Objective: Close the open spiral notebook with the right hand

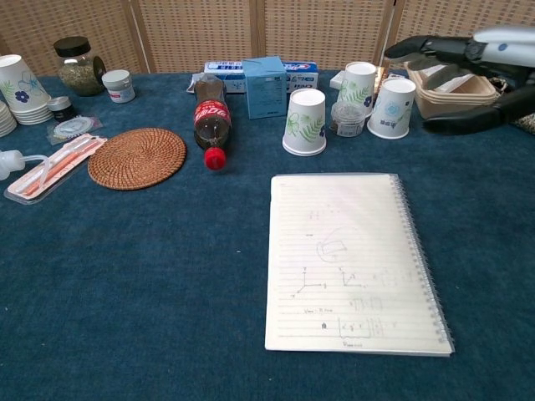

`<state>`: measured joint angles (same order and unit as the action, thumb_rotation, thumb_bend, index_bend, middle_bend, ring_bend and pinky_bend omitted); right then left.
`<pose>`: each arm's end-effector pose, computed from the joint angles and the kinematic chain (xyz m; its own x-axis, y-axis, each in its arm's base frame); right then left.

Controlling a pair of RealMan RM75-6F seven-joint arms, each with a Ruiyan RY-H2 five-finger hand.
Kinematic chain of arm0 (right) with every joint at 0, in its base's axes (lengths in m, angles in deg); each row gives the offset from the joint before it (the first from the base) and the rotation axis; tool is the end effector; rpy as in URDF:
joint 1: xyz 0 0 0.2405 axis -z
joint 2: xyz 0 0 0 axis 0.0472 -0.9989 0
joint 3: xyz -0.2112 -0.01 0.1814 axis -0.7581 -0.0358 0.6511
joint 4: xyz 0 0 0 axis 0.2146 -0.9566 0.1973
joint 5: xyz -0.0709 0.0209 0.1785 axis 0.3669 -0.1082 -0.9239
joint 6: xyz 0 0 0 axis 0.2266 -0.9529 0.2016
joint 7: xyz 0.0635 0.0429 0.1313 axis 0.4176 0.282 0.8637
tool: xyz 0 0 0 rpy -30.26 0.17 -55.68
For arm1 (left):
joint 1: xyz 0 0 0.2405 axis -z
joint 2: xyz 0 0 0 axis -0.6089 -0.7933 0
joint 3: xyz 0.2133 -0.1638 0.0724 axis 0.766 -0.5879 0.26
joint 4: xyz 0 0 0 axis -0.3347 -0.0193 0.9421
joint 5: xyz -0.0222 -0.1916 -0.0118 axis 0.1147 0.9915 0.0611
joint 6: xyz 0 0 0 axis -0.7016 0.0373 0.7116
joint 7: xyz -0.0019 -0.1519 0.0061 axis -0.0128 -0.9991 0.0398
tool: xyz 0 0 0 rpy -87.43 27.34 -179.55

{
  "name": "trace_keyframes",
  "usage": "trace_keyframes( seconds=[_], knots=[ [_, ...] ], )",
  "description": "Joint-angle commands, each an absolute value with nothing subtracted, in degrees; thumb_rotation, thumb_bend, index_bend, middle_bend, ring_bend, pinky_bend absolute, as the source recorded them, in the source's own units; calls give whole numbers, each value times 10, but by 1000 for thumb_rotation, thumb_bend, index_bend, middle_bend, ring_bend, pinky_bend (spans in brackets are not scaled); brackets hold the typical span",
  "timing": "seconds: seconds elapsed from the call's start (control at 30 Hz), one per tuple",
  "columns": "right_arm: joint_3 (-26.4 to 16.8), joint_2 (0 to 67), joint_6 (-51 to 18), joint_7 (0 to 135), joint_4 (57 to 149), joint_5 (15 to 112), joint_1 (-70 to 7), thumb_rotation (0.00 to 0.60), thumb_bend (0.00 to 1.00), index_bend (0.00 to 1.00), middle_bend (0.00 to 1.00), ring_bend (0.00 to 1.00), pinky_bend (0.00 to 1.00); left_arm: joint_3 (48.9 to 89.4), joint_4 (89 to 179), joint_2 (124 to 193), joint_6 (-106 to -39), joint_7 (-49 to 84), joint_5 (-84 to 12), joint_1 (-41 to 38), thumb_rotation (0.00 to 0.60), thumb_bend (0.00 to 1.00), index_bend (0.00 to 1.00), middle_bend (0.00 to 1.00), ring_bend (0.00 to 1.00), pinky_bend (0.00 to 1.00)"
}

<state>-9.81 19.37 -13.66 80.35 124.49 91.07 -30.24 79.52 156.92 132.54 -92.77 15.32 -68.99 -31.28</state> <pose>-0.1881 -0.3089 0.0971 0.2195 -0.3240 0.9202 -0.8814 -0.4703 0.0447 -0.3046 0.1770 0.1946 0.4356 0.0881 0.8958 0.8934 -0.1634 -0.4184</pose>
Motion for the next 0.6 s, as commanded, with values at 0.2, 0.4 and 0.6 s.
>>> trace_keyframes(
  seconds=[0.2,0.4,0.6],
  knots=[
    [-124,218,-309,705,1099,957,-202,251,70,0,0,0,113,795,1576,1329,-935,169,-691,-316,600,65,0,0,0,40],
    [-125,211,-348,629,1099,918,-152,251,56,0,0,0,95,792,1578,1330,-944,172,-688,-321,600,65,0,0,0,39],
    [-126,196,-366,610,1113,899,-123,251,55,0,0,0,95,791,1575,1331,-949,173,-688,-323,600,66,0,0,0,40]
  ],
)
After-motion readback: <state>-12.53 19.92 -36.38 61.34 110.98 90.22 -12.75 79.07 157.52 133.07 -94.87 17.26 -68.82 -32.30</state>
